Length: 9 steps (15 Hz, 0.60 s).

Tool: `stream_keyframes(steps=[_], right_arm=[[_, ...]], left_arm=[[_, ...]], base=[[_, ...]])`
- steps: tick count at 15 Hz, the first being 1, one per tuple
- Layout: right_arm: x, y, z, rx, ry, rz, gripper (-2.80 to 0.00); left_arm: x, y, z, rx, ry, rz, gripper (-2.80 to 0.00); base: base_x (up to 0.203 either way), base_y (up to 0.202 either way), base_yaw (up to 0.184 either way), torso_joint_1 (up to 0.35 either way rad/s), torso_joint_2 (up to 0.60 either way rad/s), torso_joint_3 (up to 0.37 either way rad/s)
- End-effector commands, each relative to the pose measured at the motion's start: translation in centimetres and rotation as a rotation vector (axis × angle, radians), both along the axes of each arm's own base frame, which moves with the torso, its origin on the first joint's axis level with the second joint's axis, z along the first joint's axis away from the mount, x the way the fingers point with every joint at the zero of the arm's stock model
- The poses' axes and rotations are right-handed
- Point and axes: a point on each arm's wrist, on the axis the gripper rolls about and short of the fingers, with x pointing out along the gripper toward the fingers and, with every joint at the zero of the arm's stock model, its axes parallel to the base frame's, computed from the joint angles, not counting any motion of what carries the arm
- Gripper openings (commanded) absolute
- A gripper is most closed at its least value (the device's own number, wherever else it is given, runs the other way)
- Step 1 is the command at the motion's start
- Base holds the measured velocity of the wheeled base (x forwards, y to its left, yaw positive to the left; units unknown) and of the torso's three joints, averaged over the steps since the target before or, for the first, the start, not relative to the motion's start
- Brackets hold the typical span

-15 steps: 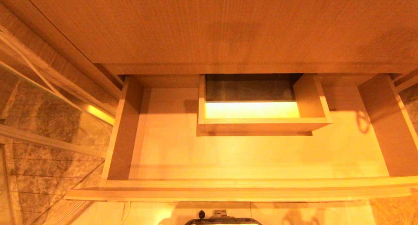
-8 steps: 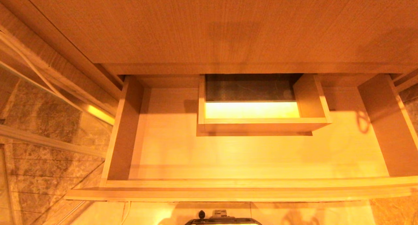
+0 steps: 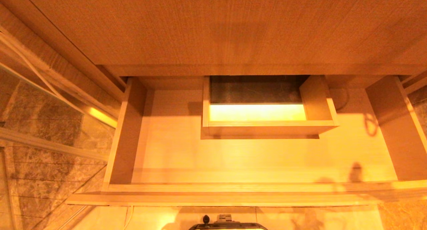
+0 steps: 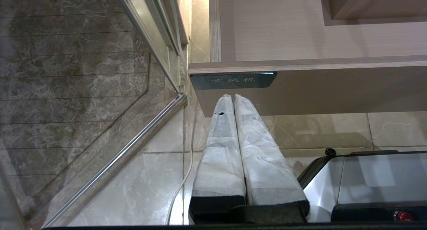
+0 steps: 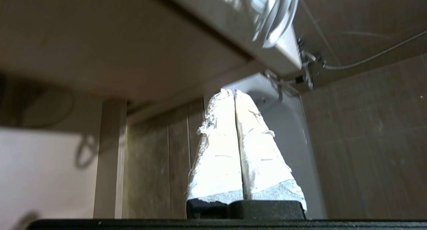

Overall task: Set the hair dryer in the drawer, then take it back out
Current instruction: Pick up the hairdryer

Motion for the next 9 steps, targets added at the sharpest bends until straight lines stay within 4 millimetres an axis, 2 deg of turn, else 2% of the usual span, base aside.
stream_keyframes(steps=[1, 3, 7, 9], right_arm=[[3.2, -0.7, 0.7, 0.017, 0.052, 0.005, -2.80], [4.6, -0.9, -0.9, 0.042, 0.116, 0.020, -2.80], [4.5, -0.9, -0.9, 0.043, 0.116, 0.020, -2.80], [3.4, -0.7, -1.8, 0.046, 0.114, 0.013, -2.80]], left_arm=[[0.0, 0.0, 0.0, 0.000, 0.001, 0.000, -2.80], [0.0, 0.0, 0.0, 0.000, 0.001, 0.000, -2.80], [0.0, 0.0, 0.0, 0.000, 0.001, 0.000, -2.80], [0.0, 0.0, 0.0, 0.000, 0.001, 0.000, -2.80]], base=[[0.000, 0.000, 0.000, 0.000, 0.00, 0.000], [0.000, 0.000, 0.000, 0.000, 0.00, 0.000], [0.000, 0.000, 0.000, 0.000, 0.00, 0.000], [0.000, 0.000, 0.000, 0.000, 0.00, 0.000]])
